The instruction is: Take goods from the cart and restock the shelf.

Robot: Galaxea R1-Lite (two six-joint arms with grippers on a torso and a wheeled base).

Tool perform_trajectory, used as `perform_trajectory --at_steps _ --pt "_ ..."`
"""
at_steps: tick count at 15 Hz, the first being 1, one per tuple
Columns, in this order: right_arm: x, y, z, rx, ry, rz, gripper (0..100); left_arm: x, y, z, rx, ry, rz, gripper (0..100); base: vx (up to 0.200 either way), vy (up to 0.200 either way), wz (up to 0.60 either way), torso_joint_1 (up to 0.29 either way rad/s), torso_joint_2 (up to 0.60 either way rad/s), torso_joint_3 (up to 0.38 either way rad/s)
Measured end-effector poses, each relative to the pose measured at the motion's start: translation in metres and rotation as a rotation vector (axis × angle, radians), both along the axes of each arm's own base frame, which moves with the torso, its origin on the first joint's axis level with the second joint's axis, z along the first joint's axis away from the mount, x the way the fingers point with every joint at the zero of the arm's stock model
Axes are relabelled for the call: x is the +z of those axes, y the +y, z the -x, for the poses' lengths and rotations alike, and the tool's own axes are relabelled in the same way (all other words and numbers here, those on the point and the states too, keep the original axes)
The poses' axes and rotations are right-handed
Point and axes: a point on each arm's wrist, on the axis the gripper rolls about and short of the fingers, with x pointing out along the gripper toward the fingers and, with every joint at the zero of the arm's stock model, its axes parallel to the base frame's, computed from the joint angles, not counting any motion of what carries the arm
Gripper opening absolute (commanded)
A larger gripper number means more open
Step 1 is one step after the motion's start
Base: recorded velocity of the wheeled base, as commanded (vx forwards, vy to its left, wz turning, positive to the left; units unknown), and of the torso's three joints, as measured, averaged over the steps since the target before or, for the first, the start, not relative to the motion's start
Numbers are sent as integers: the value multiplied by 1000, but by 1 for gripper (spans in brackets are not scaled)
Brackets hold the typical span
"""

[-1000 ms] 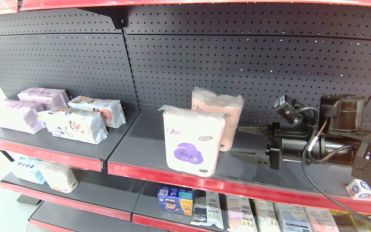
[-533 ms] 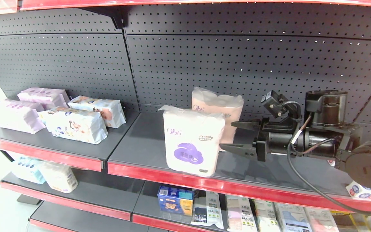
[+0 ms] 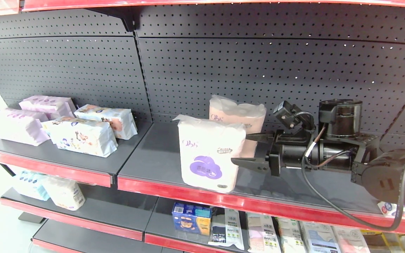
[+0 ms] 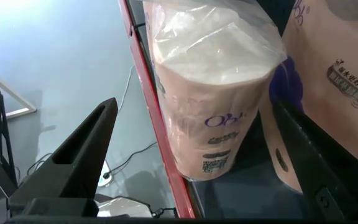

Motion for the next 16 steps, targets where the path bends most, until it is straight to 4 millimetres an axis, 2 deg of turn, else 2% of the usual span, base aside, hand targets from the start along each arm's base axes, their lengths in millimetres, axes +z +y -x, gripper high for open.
perform_trajectory --at_steps 8,16 --pt "2 10 -5 -28 -57 -12 100 0 0 0 0 0 0 100 0 0 0 0 0 0" --pt "-5 22 -5 -36 -50 -22 100 0 0 0 0 0 0 100 0 0 0 0 0 0"
